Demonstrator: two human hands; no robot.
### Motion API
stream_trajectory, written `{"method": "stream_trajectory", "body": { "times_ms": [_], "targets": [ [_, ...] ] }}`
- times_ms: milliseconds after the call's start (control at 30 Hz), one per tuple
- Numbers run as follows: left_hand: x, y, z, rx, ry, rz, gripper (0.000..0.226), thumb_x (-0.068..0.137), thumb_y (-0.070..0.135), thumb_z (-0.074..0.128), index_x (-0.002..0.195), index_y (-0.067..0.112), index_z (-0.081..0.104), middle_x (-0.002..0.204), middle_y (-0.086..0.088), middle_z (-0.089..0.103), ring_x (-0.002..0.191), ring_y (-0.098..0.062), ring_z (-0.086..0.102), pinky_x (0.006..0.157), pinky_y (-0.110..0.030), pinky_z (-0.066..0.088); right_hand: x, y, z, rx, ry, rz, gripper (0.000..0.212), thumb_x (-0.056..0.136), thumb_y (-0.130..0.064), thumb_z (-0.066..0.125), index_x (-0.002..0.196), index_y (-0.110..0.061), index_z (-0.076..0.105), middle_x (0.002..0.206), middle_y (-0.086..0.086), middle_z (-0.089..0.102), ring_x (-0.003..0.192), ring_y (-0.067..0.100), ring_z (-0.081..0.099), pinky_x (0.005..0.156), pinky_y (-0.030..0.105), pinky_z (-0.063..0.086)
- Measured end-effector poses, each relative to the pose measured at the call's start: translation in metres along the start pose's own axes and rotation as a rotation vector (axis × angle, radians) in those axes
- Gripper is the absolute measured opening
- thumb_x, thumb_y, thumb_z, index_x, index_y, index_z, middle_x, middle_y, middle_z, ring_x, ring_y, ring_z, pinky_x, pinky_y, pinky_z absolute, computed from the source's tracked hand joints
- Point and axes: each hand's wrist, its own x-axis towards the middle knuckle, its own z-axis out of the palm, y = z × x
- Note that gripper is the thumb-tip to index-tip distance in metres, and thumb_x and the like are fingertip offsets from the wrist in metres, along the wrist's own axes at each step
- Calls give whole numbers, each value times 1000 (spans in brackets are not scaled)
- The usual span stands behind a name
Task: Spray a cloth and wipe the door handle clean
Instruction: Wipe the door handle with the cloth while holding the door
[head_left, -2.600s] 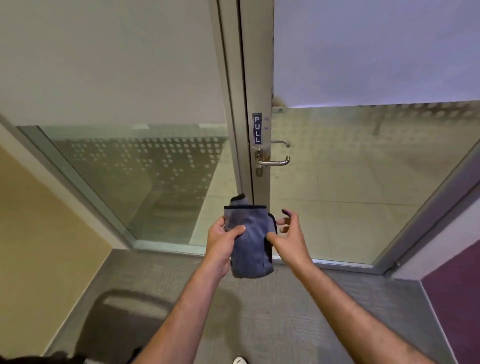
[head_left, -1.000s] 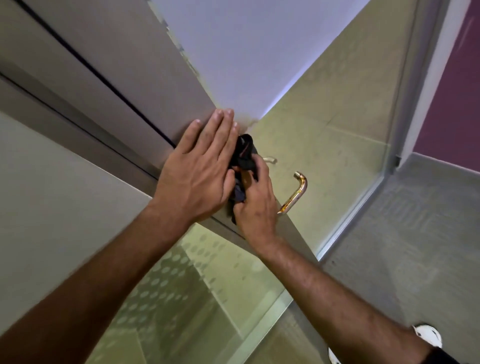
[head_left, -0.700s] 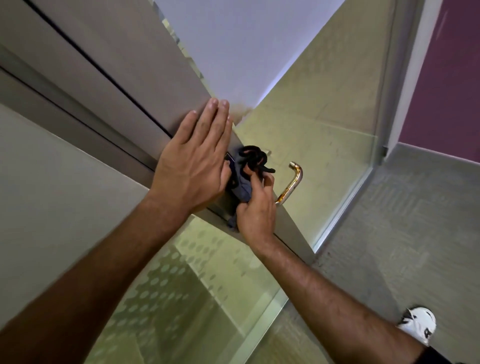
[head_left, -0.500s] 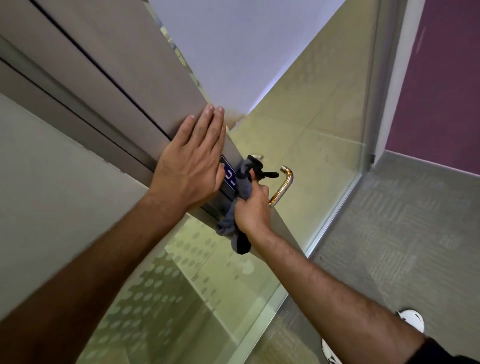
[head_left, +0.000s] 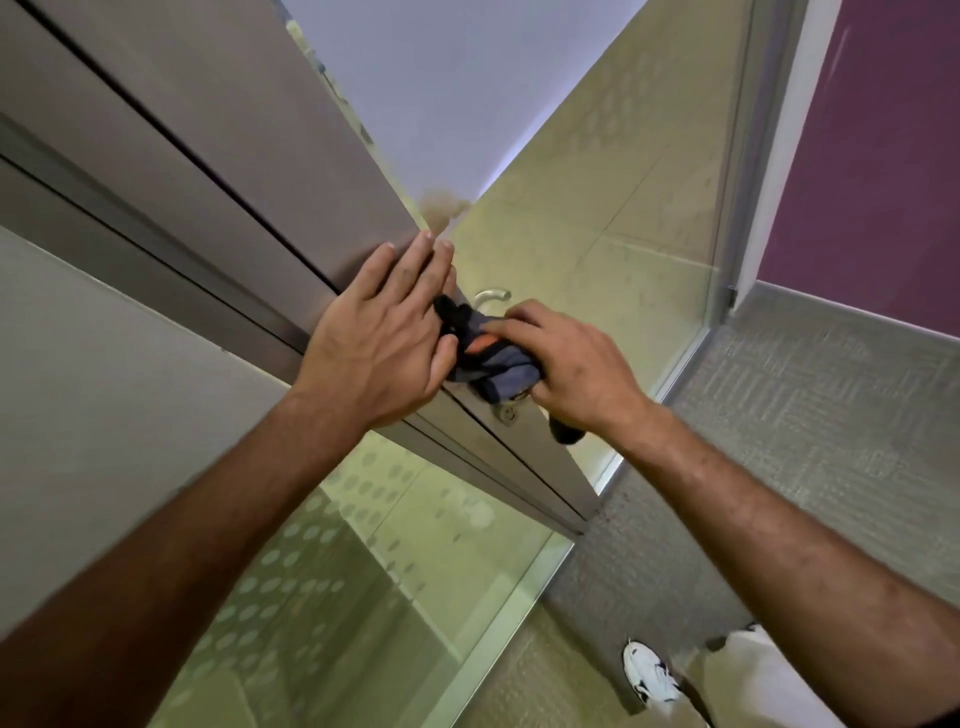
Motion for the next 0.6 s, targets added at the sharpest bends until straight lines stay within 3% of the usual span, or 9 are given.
{"method": "stream_trajectory", "body": {
  "times_ms": [100, 200, 367, 467, 533, 600],
  "targets": [
    [0, -1, 3, 41, -11, 11, 75, 102, 46, -1, 161, 3, 17, 169, -18, 11, 158, -29, 9, 126, -48, 9, 10, 46, -27, -144, 1, 84, 51, 86, -19, 54, 135, -33, 53, 126, -1, 58, 103, 25, 53, 71, 41, 53],
    [2, 1, 7, 52, -11, 24, 75, 100, 44, -6, 161, 4, 11, 170, -18, 9, 158, -29, 9, 126, -49, 8, 26, 86, -26, -189, -64, 143, 58, 85, -4, 57, 137, -31, 53, 127, 0, 56, 102, 24, 42, 79, 39, 45],
    [4, 2, 8, 18, -21, 11, 78, 97, 42, -11, 162, 5, 11, 170, -18, 8, 158, -30, 8, 126, -50, 2, 21, 93, 19, 172, -292, 294, 70, 84, 4, 51, 149, -19, 42, 147, 3, 40, 130, 23, 40, 115, 46, 35],
    [5, 1, 8, -8, -7, 13, 80, 96, 42, -11, 161, 5, 16, 170, -17, 13, 157, -30, 12, 125, -51, 1, 15, 83, 33, 244, -245, 326, 65, 82, 4, 50, 144, -15, 48, 148, 2, 40, 131, 25, 45, 113, 40, 39],
    [4, 0, 6, -23, -12, 21, 80, 96, 43, -11, 161, 5, 18, 170, -17, 14, 157, -31, 15, 125, -52, 3, 13, 71, 42, 126, -191, 281, 56, 79, -1, 48, 132, -16, 55, 143, 4, 44, 124, 30, 48, 109, 41, 41],
    [4, 0, 6, -17, -18, 29, 81, 95, 43, -11, 161, 6, 18, 170, -18, 12, 157, -31, 15, 124, -52, 3, 3, 55, 55, -8, -144, 288, 57, 74, -8, 43, 129, -17, 55, 144, 6, 43, 130, 36, 43, 111, 45, 39]
  ]
}}
